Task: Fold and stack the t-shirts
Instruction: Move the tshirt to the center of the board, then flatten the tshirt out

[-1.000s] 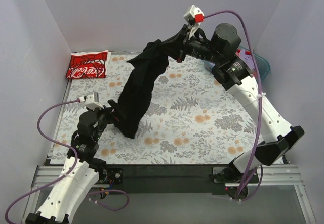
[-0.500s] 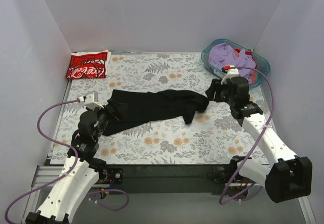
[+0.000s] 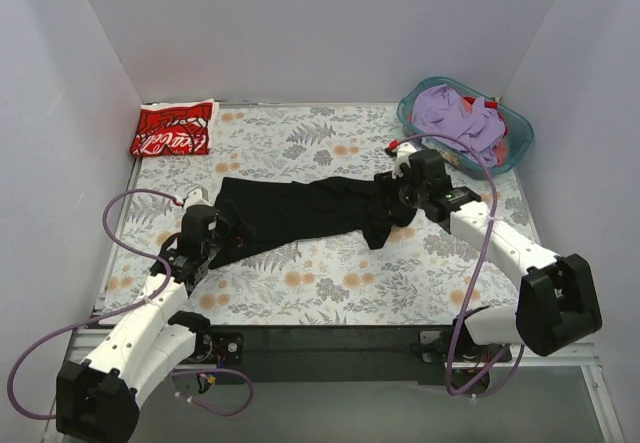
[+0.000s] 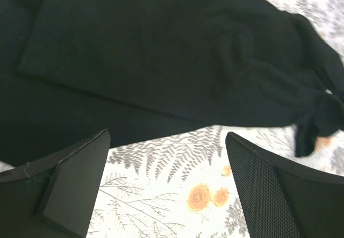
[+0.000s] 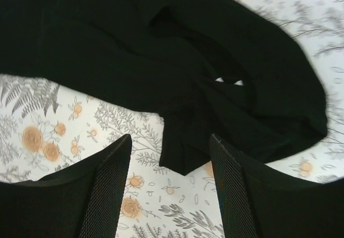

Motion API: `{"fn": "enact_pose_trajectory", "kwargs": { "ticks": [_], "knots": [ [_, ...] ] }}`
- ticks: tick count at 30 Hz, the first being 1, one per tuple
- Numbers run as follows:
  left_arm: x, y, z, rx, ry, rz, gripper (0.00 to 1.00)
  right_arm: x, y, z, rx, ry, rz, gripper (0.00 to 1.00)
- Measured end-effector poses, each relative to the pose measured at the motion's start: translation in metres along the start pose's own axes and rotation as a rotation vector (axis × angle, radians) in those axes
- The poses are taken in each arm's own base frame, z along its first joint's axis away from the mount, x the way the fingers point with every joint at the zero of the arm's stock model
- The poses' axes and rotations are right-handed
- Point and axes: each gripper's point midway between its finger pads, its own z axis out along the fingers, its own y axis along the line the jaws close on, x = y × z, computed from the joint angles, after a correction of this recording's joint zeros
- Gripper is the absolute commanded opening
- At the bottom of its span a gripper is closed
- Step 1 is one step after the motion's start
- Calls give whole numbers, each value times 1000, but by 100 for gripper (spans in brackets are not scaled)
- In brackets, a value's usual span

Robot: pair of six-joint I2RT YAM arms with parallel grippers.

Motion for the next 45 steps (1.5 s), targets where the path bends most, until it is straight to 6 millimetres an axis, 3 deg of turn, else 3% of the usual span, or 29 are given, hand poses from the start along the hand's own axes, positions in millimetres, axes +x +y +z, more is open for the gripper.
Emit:
{"fn": "enact_pose_trajectory", "kwargs": {
  "ticks": [3,7,12,19,28,33,45],
  "knots": [
    [0,12,3,-85,12,-23,81,20,17,19,-58,88,-35,63],
    [-7,30,6,-185,-7,-58,77,43,20,29,-81,176,-33,63],
    [-13,70,16,-323,1,-153,74,45,27,28,-110,185,-38,63],
    [-1,95,34,-416,67,-165,67,48,40,23,-161,187,-42,63],
    [-21,99,55,-403,27,-144,58,50,44,20,-184,185,-40,63],
    [-21,100,62,-390,33,-143,51,55,44,20,-190,194,-37,63],
    [-23,103,60,-407,23,-168,56,52,47,17,-199,183,-32,63]
  ]
}}
